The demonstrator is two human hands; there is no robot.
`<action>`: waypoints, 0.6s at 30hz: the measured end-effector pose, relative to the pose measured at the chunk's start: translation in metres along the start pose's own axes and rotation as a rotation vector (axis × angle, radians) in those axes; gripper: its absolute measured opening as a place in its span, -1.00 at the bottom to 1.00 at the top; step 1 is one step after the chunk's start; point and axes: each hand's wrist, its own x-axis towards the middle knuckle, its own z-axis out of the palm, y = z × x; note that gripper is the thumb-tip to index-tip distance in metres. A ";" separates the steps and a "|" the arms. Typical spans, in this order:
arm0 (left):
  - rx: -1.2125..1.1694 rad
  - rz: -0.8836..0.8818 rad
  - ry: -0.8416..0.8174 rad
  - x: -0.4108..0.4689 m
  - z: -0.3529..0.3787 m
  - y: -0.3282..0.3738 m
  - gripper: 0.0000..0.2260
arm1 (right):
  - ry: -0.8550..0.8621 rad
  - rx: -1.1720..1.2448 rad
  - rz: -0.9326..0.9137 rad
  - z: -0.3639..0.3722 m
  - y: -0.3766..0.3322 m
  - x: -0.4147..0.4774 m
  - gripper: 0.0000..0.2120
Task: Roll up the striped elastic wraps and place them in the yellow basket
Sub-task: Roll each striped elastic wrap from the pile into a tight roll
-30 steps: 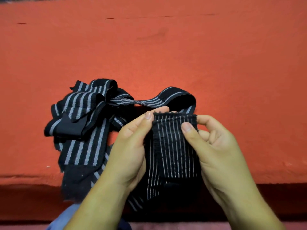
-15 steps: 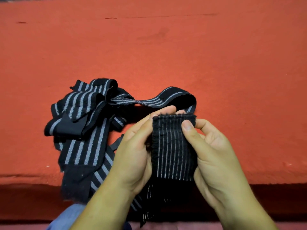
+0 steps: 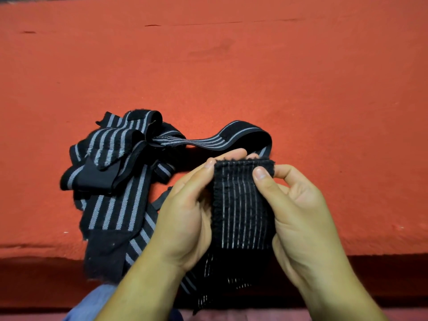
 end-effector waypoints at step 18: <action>0.480 0.133 -0.009 0.002 -0.014 0.000 -0.82 | 0.037 -0.149 -0.178 -0.019 -0.003 0.009 -0.81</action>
